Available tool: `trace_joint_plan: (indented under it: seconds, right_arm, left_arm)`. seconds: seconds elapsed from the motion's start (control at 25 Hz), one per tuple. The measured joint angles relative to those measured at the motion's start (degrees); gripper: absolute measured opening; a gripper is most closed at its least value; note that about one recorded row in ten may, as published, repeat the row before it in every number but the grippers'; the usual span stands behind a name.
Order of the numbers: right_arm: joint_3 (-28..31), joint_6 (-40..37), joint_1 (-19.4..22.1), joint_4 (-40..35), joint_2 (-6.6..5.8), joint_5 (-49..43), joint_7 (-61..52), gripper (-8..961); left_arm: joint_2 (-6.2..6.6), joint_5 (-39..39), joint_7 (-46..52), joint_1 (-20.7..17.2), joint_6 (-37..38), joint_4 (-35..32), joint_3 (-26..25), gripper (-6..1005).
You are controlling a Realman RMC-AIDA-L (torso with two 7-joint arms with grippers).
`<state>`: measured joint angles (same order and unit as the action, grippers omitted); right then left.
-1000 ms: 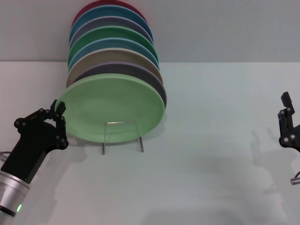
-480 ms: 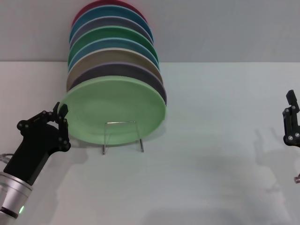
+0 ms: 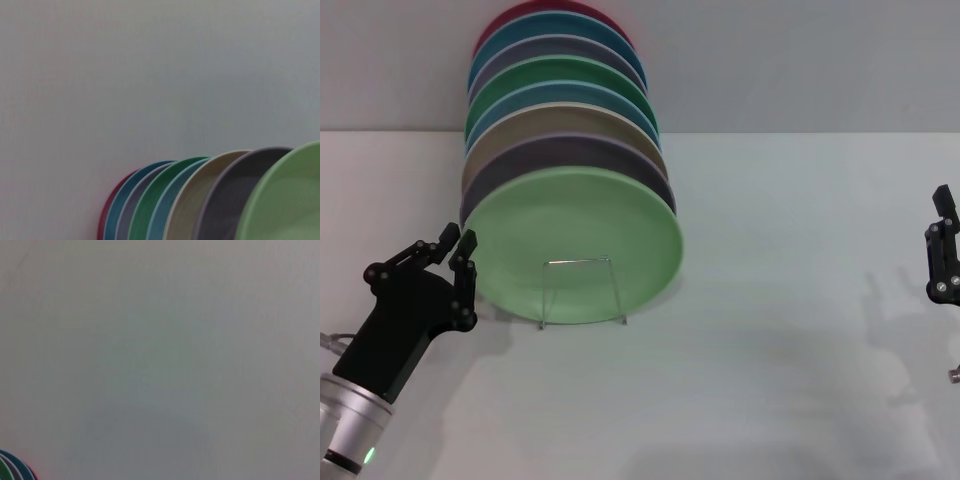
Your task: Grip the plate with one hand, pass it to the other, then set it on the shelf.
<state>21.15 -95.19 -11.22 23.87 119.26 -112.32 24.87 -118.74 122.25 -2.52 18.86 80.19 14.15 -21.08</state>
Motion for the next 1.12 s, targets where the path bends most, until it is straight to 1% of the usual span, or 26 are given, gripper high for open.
trace_joint_plan:
  seconds: [0.12, 0.16, 0.2, 0.32, 0.36, 0.48, 0.56, 0.6, 0.68, 0.72, 0.76, 0.8, 0.92, 0.96, 1.12]
  right_arm:
    - [0.41, 0.01, -0.13, -0.45, 0.00, 0.00, -0.09, 349]
    - [1.19, 0.01, -0.18, -0.59, 0.03, 0.00, -0.43, 354]
    - [1.19, 0.01, -0.18, -0.59, 0.03, 0.00, -0.43, 359]
    - [3.10, 0.01, -0.20, -1.04, 0.05, 0.00, -2.21, 374]
    - [4.90, 0.06, -0.20, -1.51, 0.04, -0.01, -4.36, 379]
    - [6.34, 0.26, -0.35, -2.18, 0.01, 0.00, -6.07, 394]
    - [7.50, 1.01, -1.32, -4.50, -0.02, 0.00, -9.63, 404]
    - [7.50, 1.01, -1.32, -4.50, -0.02, 0.00, -9.63, 410]
    - [7.53, 2.11, -2.33, -6.66, -0.07, 0.00, -13.39, 420]
    - [7.55, 2.67, -2.85, -7.65, -0.11, 0.00, -15.17, 425]
    - [7.55, 4.07, -4.15, -9.98, -0.14, -0.01, -19.52, 430]
    - [7.55, 4.07, -4.15, -9.98, -0.14, -0.01, -19.52, 435]
    - [7.57, 5.08, -6.17, -13.41, -0.16, -0.03, -25.61, 450]
    - [7.69, 5.07, -7.23, -15.26, -0.18, -0.03, -28.02, 455]
    - [8.26, 4.75, -7.95, -16.03, -0.24, 0.28, -28.71, 483]
  left_arm:
    - [0.00, 0.00, 0.27, -0.69, 1.57, -0.01, 0.14, 120]
    - [0.00, 0.00, 0.51, -1.89, 4.48, 0.00, 0.15, 126]
    - [0.00, 0.00, 0.51, -1.89, 4.48, 0.00, 0.15, 137]
    - [0.00, 0.00, 0.62, -4.46, 9.86, 0.00, 0.20, 172]
    - [0.05, 0.01, 0.64, -6.08, 13.18, -0.01, 0.23, 183]
    - [0.14, -0.06, 0.79, -6.94, 15.31, -0.11, 0.12, 217]
    - [0.19, -0.41, 2.50, -7.19, 16.01, -0.55, -0.97, 240]
    - [0.19, -0.41, 2.50, -7.19, 16.01, -0.55, -0.97, 322]
    - [0.19, -0.46, 4.20, -7.15, 15.99, -0.69, -2.46, 487]
    - [0.19, -0.45, 5.37, -7.10, 15.90, -0.71, -3.72, 522]
    - [0.18, -0.49, 8.04, -7.07, 15.63, -0.77, -6.68, 557]
    - [0.18, -0.49, 8.04, -7.07, 15.63, -0.77, -6.68, 592]
    - [0.18, -0.51, 12.05, -7.05, 14.42, -0.79, -10.84, 697]
    - [0.16, -0.51, 13.77, -7.02, 13.22, -0.78, -13.09, 731]
    - [0.01, -0.57, 13.91, -7.01, 11.49, -0.57, -15.07, 869]
